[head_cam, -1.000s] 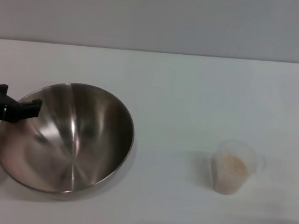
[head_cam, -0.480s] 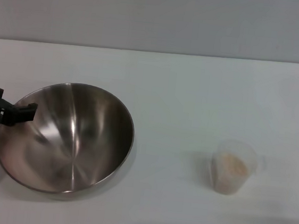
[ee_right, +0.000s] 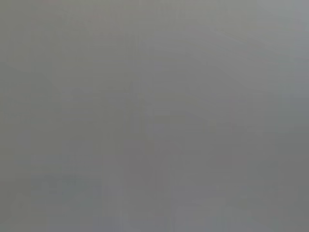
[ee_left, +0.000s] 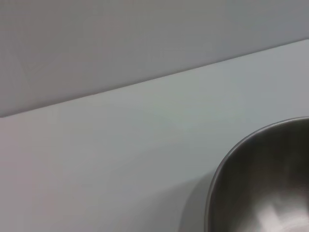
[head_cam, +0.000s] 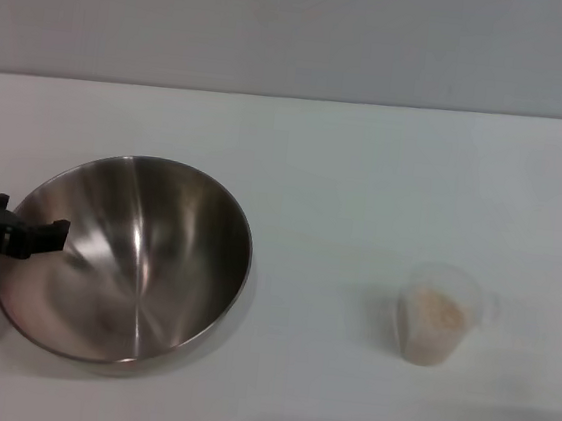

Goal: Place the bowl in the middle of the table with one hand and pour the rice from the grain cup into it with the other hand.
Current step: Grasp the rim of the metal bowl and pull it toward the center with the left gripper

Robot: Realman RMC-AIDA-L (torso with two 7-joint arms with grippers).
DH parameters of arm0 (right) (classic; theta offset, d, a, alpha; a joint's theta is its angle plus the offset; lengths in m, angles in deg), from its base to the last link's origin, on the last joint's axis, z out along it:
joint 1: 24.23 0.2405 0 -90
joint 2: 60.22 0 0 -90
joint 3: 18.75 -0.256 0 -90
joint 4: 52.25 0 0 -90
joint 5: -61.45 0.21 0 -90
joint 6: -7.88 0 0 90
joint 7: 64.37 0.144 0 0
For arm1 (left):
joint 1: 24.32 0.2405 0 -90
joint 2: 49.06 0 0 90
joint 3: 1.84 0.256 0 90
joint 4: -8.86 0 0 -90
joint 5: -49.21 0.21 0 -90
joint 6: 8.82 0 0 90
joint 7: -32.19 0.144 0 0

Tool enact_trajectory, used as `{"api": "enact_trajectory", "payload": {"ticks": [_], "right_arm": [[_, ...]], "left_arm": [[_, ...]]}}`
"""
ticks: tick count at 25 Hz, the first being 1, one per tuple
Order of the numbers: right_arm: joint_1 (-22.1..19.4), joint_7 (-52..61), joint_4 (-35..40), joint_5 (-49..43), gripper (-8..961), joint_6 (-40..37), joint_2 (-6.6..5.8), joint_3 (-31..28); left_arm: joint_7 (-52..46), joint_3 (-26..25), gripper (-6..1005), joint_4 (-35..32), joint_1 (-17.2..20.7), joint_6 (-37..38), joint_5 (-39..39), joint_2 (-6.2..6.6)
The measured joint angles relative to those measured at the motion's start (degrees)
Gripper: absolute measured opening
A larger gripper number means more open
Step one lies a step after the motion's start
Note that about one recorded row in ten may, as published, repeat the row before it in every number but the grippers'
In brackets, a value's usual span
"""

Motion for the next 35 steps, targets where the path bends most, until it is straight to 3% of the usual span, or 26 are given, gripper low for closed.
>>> {"api": "enact_trajectory", "payload": {"ticks": [18, 28, 31, 35], "right_arm": [[0.2, 0.0, 0.0, 0.0, 836, 0.2, -0.09, 0.4], [0.3, 0.0, 0.0, 0.0, 835, 0.2, -0.09, 0.4], [0.3, 0.0, 0.0, 0.0, 836, 0.2, -0.09, 0.4], [0.4, 0.0, 0.0, -0.1, 837, 0.2, -0.09, 0.4]], "left_arm": [[0.0, -0.1, 797, -2.5, -1.2, -0.2, 0.0, 0.10], [0.1, -0.6, 702, -2.2, -1.3, -0.7, 0.0, 0.23], [0.1, -0.8, 495, -2.1, -1.3, -1.0, 0.0, 0.22], [0.1, -1.0, 404, -2.3, -1.8, -1.3, 0.0, 0.19]]}}
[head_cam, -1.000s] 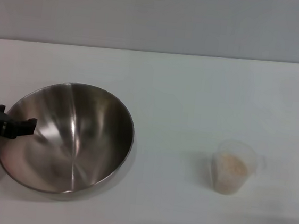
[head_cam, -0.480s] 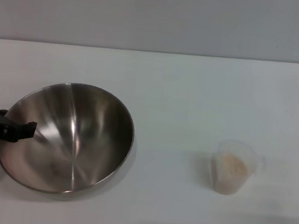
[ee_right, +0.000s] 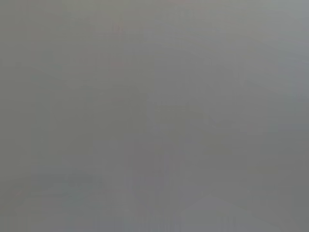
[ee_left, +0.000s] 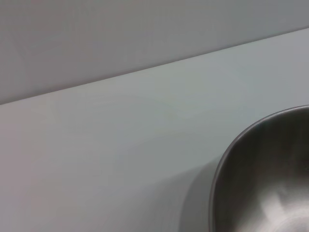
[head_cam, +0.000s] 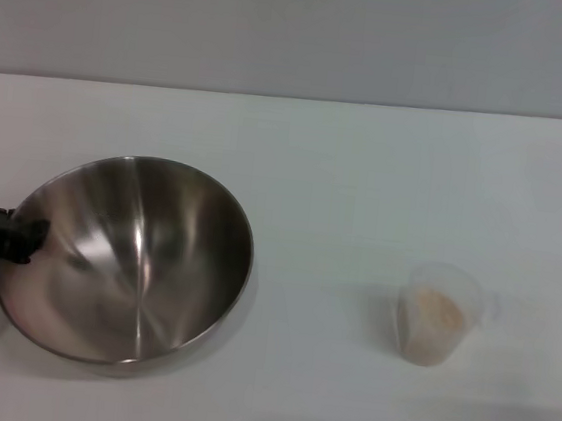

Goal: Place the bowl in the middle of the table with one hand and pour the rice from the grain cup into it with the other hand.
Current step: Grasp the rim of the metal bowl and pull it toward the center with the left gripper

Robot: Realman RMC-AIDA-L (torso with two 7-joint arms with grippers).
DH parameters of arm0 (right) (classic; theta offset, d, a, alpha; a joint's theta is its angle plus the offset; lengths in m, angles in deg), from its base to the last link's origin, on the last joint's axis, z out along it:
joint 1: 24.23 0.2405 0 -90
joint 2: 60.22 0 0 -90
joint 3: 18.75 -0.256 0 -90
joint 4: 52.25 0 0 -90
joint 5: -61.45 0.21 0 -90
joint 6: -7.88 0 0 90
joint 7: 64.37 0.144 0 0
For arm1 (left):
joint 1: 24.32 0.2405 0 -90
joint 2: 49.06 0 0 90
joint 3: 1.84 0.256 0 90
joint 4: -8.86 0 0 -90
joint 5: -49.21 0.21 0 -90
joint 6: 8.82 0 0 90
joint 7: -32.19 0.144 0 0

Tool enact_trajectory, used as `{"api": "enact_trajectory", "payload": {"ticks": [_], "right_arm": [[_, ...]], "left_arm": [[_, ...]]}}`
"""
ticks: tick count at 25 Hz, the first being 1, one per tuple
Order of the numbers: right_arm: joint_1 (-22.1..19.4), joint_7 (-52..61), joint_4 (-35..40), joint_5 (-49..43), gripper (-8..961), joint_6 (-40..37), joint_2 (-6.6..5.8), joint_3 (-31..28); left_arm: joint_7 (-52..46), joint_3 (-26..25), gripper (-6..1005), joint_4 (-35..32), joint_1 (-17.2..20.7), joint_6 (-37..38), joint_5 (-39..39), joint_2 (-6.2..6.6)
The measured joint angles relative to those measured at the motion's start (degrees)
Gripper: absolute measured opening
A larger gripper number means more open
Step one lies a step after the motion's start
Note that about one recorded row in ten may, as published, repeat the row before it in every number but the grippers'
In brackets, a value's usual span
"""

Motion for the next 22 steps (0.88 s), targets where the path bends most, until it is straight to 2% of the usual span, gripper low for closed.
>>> {"api": "enact_trajectory", "payload": {"ticks": [7, 12, 16, 22], "right_arm": [[0.0, 0.0, 0.0, 0.0, 835, 0.0, 0.00, 0.0], [0.1, 0.0, 0.0, 0.0, 836, 0.0, 0.00, 0.0], [0.2, 0.0, 0.0, -0.1, 837, 0.0, 0.01, 0.1], [0.4, 0.0, 0.1, -0.1, 836, 0.0, -0.02, 0.8]], "left_arm": [[0.0, 0.0, 245, 0.4, -0.2, -0.7, 0.0, -0.01], [0.0, -0.5, 88, 0.6, -0.6, -1.7, -0.1, -0.01], [-0.4, -2.4, 87, -0.2, -2.1, -4.0, -0.6, -0.10], [-0.1, -9.0, 86, -2.7, -5.2, -8.9, -6.6, -0.06]]}}
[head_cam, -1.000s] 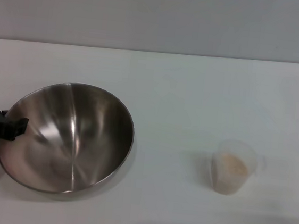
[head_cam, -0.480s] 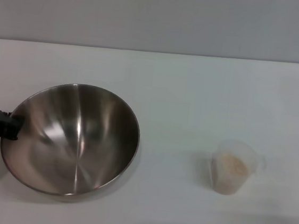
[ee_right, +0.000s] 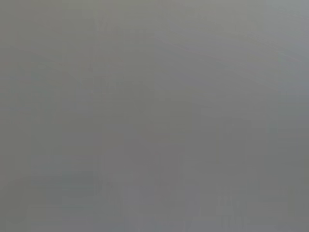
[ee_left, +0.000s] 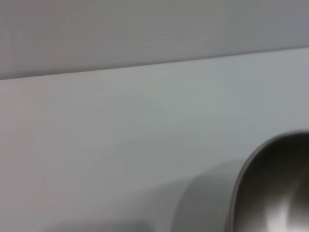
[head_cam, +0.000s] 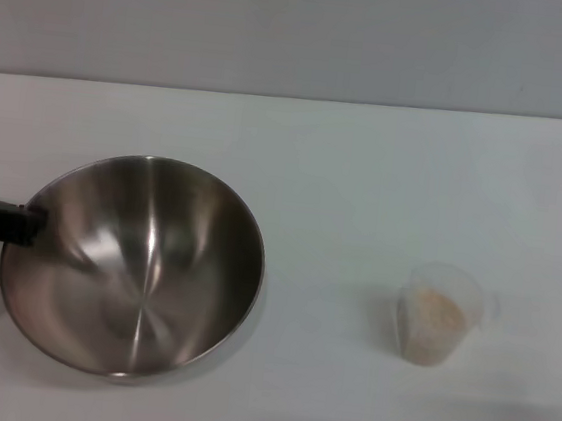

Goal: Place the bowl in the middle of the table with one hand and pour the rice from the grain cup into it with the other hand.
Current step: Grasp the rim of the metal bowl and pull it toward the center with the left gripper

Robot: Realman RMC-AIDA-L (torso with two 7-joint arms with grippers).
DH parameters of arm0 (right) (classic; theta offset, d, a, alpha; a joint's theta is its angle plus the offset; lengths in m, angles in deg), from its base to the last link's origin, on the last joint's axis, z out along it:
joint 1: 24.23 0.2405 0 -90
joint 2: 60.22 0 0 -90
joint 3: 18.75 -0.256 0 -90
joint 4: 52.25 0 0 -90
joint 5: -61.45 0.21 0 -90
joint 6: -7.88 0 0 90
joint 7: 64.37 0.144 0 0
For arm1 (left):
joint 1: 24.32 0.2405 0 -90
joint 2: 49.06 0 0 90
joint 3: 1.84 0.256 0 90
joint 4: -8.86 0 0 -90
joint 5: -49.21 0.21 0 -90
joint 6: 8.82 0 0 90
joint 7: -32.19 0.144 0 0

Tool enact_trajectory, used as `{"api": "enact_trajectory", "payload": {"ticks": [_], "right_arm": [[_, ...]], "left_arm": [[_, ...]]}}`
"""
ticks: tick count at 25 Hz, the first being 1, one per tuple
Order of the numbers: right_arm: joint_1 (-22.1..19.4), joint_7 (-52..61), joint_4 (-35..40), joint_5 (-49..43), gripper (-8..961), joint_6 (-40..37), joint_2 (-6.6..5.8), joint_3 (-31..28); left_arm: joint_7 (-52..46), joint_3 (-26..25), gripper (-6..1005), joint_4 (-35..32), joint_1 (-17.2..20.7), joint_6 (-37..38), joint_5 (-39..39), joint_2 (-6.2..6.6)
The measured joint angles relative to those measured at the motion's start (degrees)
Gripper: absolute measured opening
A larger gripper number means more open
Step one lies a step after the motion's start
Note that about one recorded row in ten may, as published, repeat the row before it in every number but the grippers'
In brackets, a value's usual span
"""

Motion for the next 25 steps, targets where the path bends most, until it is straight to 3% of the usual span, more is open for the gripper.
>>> {"api": "enact_trajectory", "payload": {"ticks": [6, 12, 21, 25], "right_arm": [[0.0, 0.0, 0.1, 0.0, 836, 0.0, -0.04, 0.1], [0.2, 0.0, 0.2, 0.0, 835, 0.0, -0.07, 0.6], [0.2, 0.0, 0.3, 0.0, 837, 0.2, -0.06, 0.6], [0.2, -0.1, 0.3, 0.0, 836, 0.3, 0.00, 0.6]], "left_arm": [[1.2, -3.4, 53, -1.5, -1.2, -2.4, -4.7, 0.14], [6.4, -9.2, 43, -7.4, -4.0, -6.5, -12.9, 0.10], [9.8, -9.8, 41, -10.9, -4.8, -6.2, -18.3, -0.07], [9.5, -6.5, 41, -10.7, -4.9, -3.7, -18.9, -0.29]]}}
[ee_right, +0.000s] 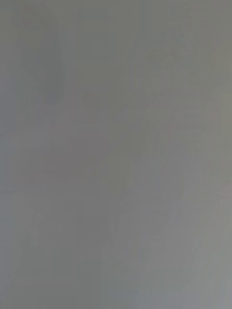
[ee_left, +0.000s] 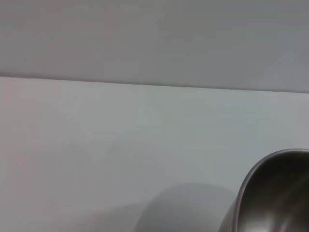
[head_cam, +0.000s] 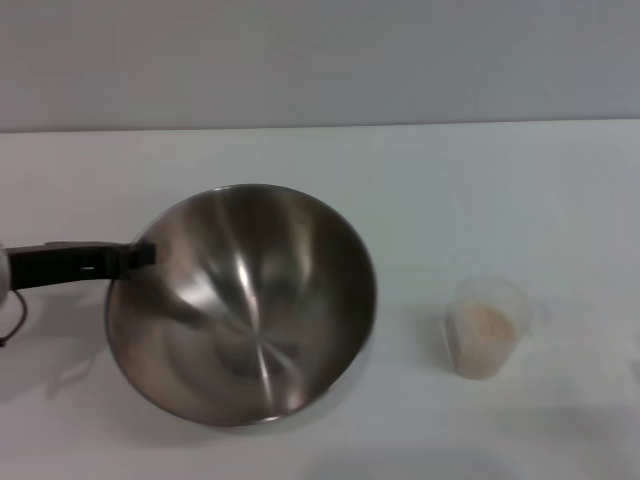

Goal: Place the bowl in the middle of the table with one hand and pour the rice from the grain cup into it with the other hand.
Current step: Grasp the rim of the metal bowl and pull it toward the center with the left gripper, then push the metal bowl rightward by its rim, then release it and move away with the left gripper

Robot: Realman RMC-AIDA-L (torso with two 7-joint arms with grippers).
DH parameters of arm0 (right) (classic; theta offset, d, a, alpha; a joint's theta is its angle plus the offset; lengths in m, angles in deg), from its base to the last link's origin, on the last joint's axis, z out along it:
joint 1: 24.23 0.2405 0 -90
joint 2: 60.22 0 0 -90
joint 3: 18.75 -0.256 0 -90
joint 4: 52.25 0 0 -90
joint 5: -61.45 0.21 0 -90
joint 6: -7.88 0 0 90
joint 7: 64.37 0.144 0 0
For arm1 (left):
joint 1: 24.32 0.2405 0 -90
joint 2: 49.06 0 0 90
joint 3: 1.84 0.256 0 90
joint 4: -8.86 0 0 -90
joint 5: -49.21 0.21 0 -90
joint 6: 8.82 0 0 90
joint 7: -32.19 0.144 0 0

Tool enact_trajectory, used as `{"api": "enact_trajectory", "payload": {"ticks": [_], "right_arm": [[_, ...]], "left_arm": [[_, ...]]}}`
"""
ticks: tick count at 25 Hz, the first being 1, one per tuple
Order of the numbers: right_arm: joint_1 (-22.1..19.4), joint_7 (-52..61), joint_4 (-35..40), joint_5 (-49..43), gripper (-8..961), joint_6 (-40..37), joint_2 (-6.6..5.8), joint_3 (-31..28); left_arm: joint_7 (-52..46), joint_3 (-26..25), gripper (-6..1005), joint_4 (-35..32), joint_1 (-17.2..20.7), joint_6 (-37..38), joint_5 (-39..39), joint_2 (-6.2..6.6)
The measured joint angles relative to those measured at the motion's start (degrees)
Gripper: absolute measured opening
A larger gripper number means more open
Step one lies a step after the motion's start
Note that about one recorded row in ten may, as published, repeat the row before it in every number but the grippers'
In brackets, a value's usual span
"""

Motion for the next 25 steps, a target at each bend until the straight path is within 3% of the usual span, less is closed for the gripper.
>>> {"api": "enact_trajectory", "payload": {"ticks": [6, 25], "right_arm": [[0.1, 0.0, 0.0, 0.0, 836, 0.1, 0.03, 0.0], [0.1, -0.4, 0.0, 0.0, 836, 0.2, 0.02, 0.0]], "left_arm": [[-0.4, 4.8, 41, -1.5, -1.5, 3.5, -0.1, -0.01], [-0.5, 9.6, 42, -4.8, -4.1, 6.8, -0.3, -0.01]]}}
